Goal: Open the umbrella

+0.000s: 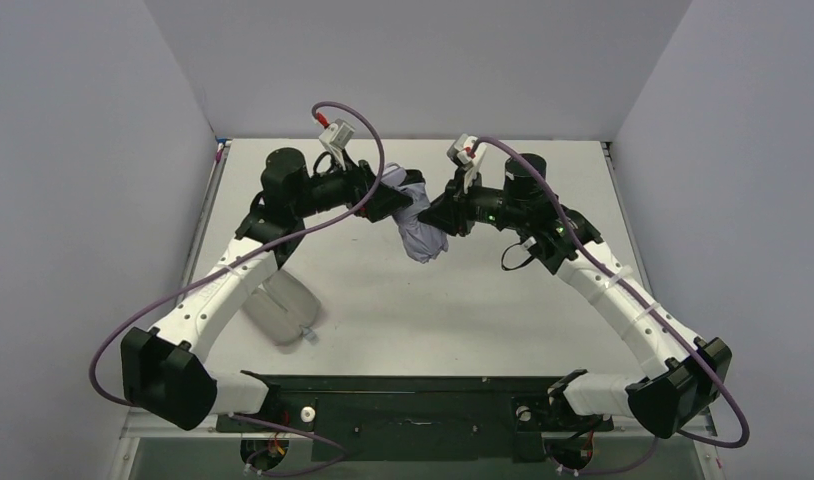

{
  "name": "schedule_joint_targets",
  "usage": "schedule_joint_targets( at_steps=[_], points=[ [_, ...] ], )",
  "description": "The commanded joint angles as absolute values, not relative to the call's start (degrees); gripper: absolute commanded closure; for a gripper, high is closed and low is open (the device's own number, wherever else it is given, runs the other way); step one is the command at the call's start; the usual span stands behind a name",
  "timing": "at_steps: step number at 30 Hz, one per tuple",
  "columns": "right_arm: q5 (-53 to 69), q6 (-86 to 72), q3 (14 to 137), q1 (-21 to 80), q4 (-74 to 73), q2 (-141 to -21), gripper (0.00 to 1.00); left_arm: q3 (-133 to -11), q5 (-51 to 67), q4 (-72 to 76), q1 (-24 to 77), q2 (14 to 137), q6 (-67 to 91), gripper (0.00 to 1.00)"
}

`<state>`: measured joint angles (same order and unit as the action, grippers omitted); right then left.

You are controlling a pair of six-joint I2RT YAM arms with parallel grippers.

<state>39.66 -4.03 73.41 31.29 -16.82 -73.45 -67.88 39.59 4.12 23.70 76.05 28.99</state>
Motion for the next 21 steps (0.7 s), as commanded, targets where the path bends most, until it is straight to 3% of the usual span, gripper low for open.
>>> schedule_joint_targets(
  at_steps=[1, 4, 8, 11, 12, 13, 14, 15, 16, 18, 21],
  points=[
    [38.39, -2.41, 75.37, 31.70, -10.63, -70.14, 1.00, -66.03, 34.28, 10.23, 23.92, 74.79, 33.81, 0.03],
    [38.11, -2.23, 75.25, 32.36, -10.80, -69.98, 1.00, -63.81, 38.68, 17.29, 24.26, 74.67, 38.80, 0.03],
    [37.88, -1.44, 75.41, 33.69, -11.07, -70.56, 1.00, -61.92, 43.22, 26.40, 25.71, 75.88, 46.25, 0.25],
    [38.24, -0.63, 76.78, 34.03, -13.78, -70.70, 1.00, -62.52, 44.21, 26.73, 25.89, 76.32, 46.69, 0.47],
    [38.26, -0.53, 77.42, 34.06, -14.45, -70.58, 0.98, -62.68, 44.91, 26.74, 25.82, 76.38, 46.86, 0.58],
    [38.04, -0.46, 77.69, 33.96, -15.72, -70.49, 0.91, -62.76, 45.22, 27.58, 25.55, 76.29, 47.46, 0.64],
    [37.87, -0.80, 77.94, 33.86, -16.21, -70.34, 0.74, -62.71, 45.85, 28.21, 25.43, 76.25, 47.90, 0.77],
    [37.75, -2.71, 77.99, 33.49, -16.80, -70.24, 0.52, -62.61, 45.99, 29.11, 25.23, 76.06, 48.67, 0.82],
    [37.86, -4.12, 77.99, 32.85, -16.92, -70.18, 0.42, -62.63, 46.28, 29.45, 25.14, 75.91, 48.99, 0.92],
    [39.14, -8.70, 77.56, 31.78, -18.07, -70.24, 0.28, -62.78, 46.72, 30.14, 24.83, 75.34, 49.41, 1.00],
    [42.06, -11.47, 76.09, 31.14, -20.01, -69.55, 0.22, -62.96, 48.06, 32.32, 24.71, 74.96, 49.82, 1.00]
  ],
)
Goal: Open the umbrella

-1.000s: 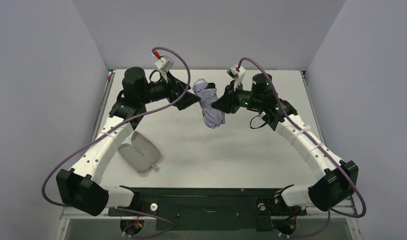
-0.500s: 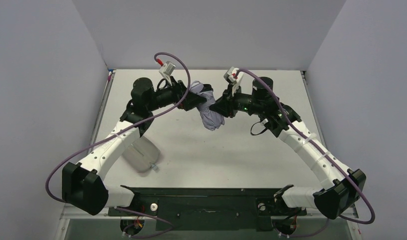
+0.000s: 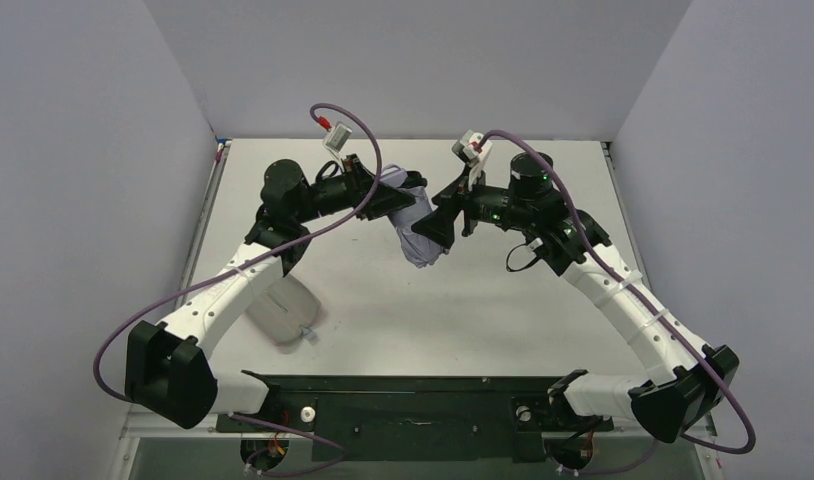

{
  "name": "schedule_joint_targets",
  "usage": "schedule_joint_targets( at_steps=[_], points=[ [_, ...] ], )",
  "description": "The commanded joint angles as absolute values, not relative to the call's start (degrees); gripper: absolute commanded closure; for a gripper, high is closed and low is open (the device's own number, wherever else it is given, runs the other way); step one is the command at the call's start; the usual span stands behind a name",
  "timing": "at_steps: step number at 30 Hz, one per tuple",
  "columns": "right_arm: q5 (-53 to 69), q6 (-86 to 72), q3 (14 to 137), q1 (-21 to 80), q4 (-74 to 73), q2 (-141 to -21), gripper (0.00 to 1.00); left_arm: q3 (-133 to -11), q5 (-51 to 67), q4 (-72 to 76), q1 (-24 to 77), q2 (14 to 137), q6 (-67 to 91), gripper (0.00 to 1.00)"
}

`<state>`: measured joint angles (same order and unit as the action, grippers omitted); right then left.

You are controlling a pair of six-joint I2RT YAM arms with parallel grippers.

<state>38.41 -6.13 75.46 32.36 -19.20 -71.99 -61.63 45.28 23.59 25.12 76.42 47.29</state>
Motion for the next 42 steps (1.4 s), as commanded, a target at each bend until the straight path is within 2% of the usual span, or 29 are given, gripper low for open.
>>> schedule_joint_targets(
  at_steps=[1, 9, 14, 18, 20, 21, 22, 23, 24, 25, 26, 27, 29, 31, 33, 37, 42],
  points=[
    [42.52, -11.48, 75.54, 31.16, -20.11, -69.24, 0.21, -62.98, 48.88, 32.95, 24.70, 74.92, 50.56, 1.00],
    [51.60, -16.69, 77.21, 31.42, -12.25, -73.79, 0.17, -63.80, 53.80, 46.79, 24.95, 76.73, 58.88, 1.00],
    [55.01, -21.73, 76.69, 32.22, -5.32, -76.42, 0.17, -65.45, 53.92, 46.98, 25.13, 77.08, 58.93, 1.00],
    [56.36, -23.85, 76.06, 32.66, -2.66, -77.00, 0.29, -64.84, 52.53, 45.98, 23.94, 76.55, 58.37, 1.00],
    [56.48, -21.57, 75.33, 33.19, -4.36, -76.66, 0.43, -65.27, 52.14, 45.51, 22.96, 76.41, 57.90, 1.00],
    [56.29, -20.45, 74.99, 33.34, -5.30, -76.52, 0.58, -65.46, 52.00, 45.08, 22.64, 76.28, 57.78, 1.00],
    [56.22, -17.86, 74.94, 33.60, -7.35, -76.32, 0.66, -66.13, 51.91, 44.73, 21.92, 76.33, 57.53, 0.97],
    [56.13, -16.66, 74.94, 33.68, -8.37, -76.23, 0.84, -66.47, 51.98, 43.59, 21.55, 76.32, 57.33, 0.84],
    [56.09, -14.67, 75.04, 33.69, -10.11, -76.17, 0.91, -67.40, 52.09, 42.80, 20.70, 76.35, 56.81, 0.76],
    [55.99, -13.88, 75.30, 33.63, -10.90, -76.02, 1.00, -67.80, 52.73, 41.00, 20.15, 76.22, 56.53, 0.60],
    [55.66, -12.52, 75.44, 33.50, -12.48, -75.89, 1.00, -68.50, 53.21, 39.39, 18.99, 75.90, 55.88, 0.53],
    [55.43, -11.84, 75.59, 33.36, -13.01, -75.46, 1.00, -69.02, 54.13, 38.46, 18.28, 75.74, 55.45, 0.41],
    [55.04, -9.75, 75.59, 33.12, -14.80, -74.96, 1.00, -69.67, 55.07, 33.90, 14.94, 74.78, 52.95, 0.29],
    [55.09, -8.42, 75.56, 33.03, -16.26, -74.58, 1.00, -69.86, 57.06, 30.53, 12.26, 74.05, 50.28, 0.21],
    [55.48, -7.15, 75.32, 33.01, -17.36, -74.42, 1.00, -69.96, 59.80, 29.37, 10.81, 73.30, 47.21, 0.18],
    [56.95, -5.06, 75.34, 32.96, -19.36, -74.17, 1.00, -70.31, 61.86, 24.57, 10.66, 71.75, 38.23, 0.22],
    [57.37, -4.75, 75.92, 33.06, -20.31, -74.51, 1.00, -72.61, 62.37, 10.98, 12.01, 71.80, 28.40, 0.36]
  ],
)
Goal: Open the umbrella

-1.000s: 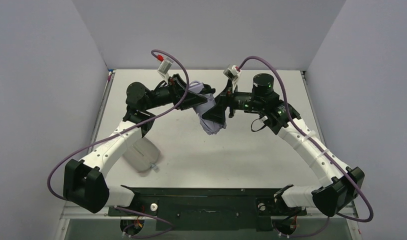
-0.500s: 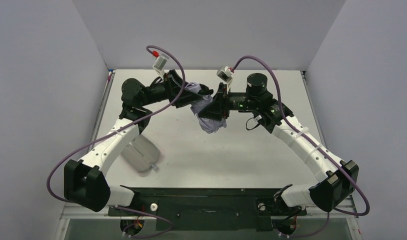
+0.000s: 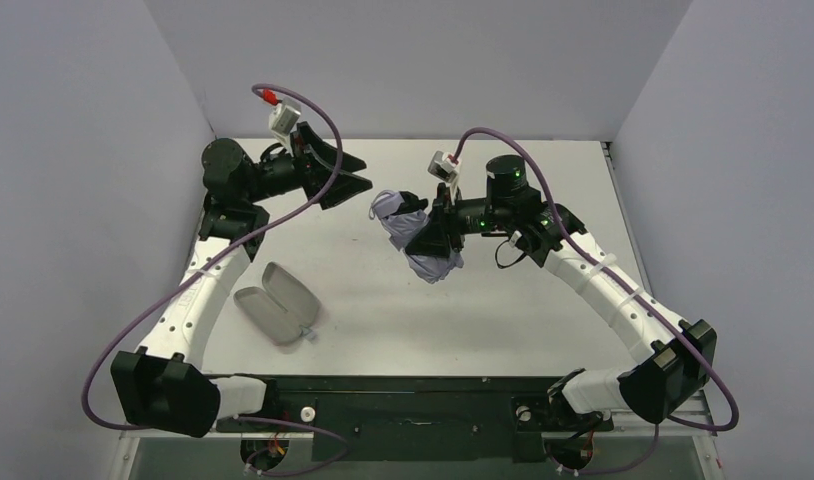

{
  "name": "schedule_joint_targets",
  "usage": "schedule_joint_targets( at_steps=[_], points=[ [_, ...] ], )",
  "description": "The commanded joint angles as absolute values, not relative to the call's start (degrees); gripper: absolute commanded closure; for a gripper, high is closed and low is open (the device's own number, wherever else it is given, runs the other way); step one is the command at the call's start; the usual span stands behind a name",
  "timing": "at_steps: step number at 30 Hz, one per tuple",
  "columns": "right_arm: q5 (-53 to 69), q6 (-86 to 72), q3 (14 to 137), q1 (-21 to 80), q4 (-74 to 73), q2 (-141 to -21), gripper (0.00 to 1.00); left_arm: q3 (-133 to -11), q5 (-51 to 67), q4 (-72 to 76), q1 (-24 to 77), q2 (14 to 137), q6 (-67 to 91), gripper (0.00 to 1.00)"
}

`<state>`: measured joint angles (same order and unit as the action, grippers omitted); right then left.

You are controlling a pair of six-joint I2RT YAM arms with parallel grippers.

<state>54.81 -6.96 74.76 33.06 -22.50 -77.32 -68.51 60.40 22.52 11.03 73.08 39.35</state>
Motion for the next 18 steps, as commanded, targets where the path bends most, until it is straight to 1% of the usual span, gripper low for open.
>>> schedule_joint_targets(
  at_steps=[1, 4, 6, 10, 12, 13, 14, 15, 16, 17, 18],
  points=[
    [57.36, -4.75, 75.93, 33.10, -20.48, -74.57, 1.00, -72.93, 62.34, 9.75, 12.76, 71.80, 27.01, 0.38],
    [57.47, -4.55, 76.03, 33.17, -20.98, -74.62, 1.00, -72.84, 62.32, 6.83, 14.79, 71.67, 25.61, 0.44],
    [57.46, -4.26, 76.07, 33.35, -21.44, -74.65, 1.00, -72.59, 62.17, 6.33, 15.97, 71.54, 25.29, 0.47],
    [57.23, -2.89, 76.20, 33.48, -22.59, -74.61, 1.00, -71.84, 61.85, 5.62, 17.75, 71.42, 24.87, 0.49],
    [57.26, -2.38, 76.23, 33.50, -23.00, -74.45, 1.00, -71.40, 61.60, 5.15, 18.54, 71.58, 24.81, 0.53],
    [57.34, -2.11, 76.25, 33.54, -23.35, -74.36, 1.00, -71.25, 61.38, 4.87, 18.72, 71.71, 24.90, 0.58],
    [57.37, -1.50, 76.27, 33.50, -23.58, -74.20, 1.00, -71.03, 61.18, 4.85, 18.96, 71.76, 24.97, 0.61],
    [57.39, -1.14, 76.28, 33.49, -24.24, -74.15, 1.00, -71.02, 61.09, 4.95, 19.02, 71.86, 25.34, 0.68],
    [57.30, -0.62, 76.29, 33.49, -24.69, -73.91, 1.00, -71.00, 60.69, 5.02, 19.06, 71.88, 25.76, 0.72],
    [57.13, 0.48, 76.29, 33.44, -25.77, -73.82, 1.00, -71.01, 60.49, 5.06, 19.07, 72.02, 25.97, 0.78],
    [56.93, 2.32, 76.29, 33.34, -27.10, -73.70, 1.00, -71.17, 60.47, 5.25, 18.94, 72.09, 26.38, 0.82]
  ],
)
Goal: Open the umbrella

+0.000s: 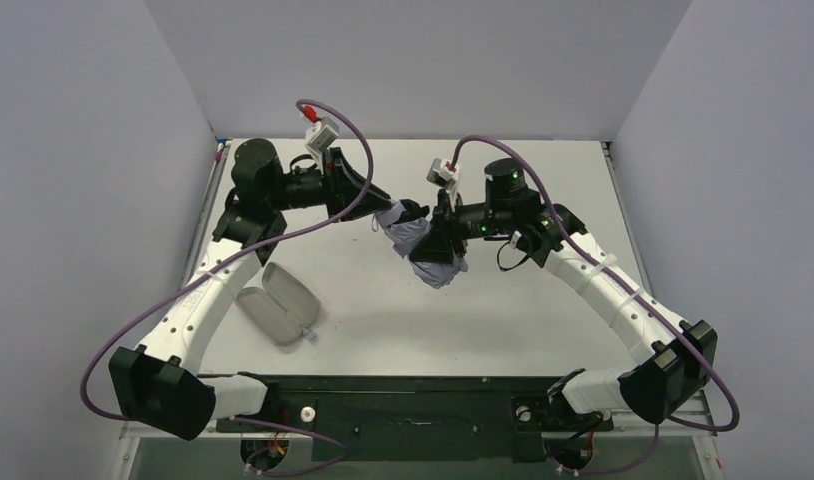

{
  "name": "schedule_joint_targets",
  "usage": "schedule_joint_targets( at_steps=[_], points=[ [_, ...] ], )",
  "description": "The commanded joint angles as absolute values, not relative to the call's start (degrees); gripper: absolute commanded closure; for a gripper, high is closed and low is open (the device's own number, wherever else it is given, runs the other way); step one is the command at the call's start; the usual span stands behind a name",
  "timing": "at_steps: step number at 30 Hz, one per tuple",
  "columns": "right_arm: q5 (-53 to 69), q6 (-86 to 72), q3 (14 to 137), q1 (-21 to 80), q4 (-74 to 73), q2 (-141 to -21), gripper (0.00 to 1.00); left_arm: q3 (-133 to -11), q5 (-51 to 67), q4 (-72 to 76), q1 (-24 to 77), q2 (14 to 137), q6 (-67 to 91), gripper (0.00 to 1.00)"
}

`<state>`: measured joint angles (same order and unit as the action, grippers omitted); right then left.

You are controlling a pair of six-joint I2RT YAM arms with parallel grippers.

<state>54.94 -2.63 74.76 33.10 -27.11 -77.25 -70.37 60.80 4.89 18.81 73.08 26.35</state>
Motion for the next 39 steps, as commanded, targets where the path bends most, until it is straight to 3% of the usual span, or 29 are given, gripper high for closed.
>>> schedule_joint_targets(
  at_steps=[1, 3, 14, 39],
  points=[
    [56.90, 3.09, 76.16, 33.27, -27.70, -73.67, 1.00, -71.18, 60.60, 5.88, 18.92, 72.12, 26.68, 0.90],
    [56.87, 4.83, 75.76, 32.91, -29.30, -73.57, 1.00, -71.08, 60.86, 7.11, 18.90, 72.01, 27.65, 1.00],
    [56.46, 11.79, 73.44, 30.35, -36.01, -73.24, 1.00, -71.74, 58.77, 7.38, 15.88, 71.18, 29.06, 1.00],
    [51.15, 45.35, 68.53, 22.87, -65.44, -78.65, 1.00, -79.55, 58.51, 3.96, 1.72, 76.81, 21.93, 1.00]
  ],
)
